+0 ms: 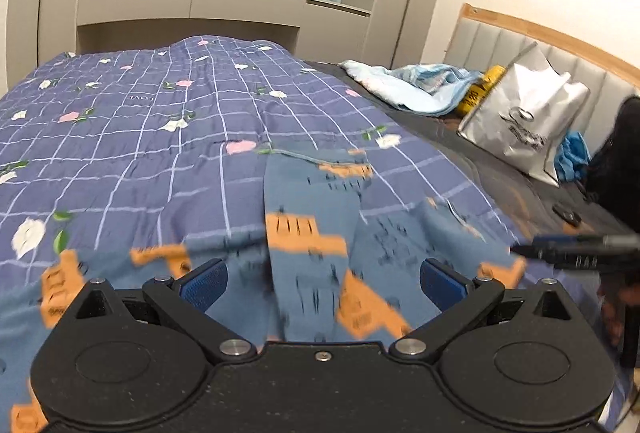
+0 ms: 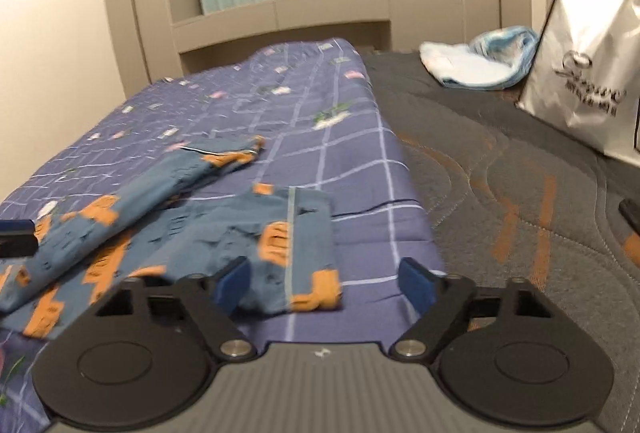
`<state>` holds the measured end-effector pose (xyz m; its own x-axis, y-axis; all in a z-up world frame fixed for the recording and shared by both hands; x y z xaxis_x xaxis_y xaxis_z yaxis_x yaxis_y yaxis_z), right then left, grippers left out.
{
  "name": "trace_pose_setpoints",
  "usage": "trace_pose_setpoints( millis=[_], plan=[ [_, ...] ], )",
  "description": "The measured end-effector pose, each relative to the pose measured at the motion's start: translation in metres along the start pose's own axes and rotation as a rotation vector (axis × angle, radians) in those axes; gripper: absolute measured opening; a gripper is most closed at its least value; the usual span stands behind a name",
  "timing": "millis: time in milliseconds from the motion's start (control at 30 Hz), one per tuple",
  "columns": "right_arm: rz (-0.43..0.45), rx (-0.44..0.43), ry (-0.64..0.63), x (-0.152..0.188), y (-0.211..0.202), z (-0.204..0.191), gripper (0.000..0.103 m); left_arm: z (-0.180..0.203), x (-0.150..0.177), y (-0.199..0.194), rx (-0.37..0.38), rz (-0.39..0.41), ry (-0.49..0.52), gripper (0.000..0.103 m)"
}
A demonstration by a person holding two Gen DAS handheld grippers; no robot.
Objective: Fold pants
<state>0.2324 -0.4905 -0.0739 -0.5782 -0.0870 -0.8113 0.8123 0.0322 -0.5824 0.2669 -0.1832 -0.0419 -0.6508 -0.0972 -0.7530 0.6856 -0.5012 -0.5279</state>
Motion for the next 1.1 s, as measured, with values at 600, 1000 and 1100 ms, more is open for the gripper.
trace_pose_setpoints(
  millis=[600,1000,1100],
  plan=[
    [-0.067,0.002,-0.165,-0.009,0.009,0.004,0.005,-0.008,-0.028,0.030,0.050,-0.033,-0.173,0.081],
    [-0.041,-0.082,-0.262,-0.064,0.034,-0.035,0.059,-0.030,-0.012,0.021,0.060,-0.080,-0.256,0.082],
    [-0.035,-0.144,-0.311,-0.096,0.058,-0.065,0.059,-0.034,-0.008,0.021,0.071,-0.095,-0.292,0.070]
  ],
)
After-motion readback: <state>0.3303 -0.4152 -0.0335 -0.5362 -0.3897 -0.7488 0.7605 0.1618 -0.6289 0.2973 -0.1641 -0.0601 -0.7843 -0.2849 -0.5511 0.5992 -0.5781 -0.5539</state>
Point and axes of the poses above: each gripper's, at about its wrist camera, not at the fingertips, and y roughly the way its jaws point, z to its right, x to its underside, the point moved 6 cm from there along y, roughly the way its jaws point, and after that the axes turned 14 degrees about -y, right-handed, at the moved point
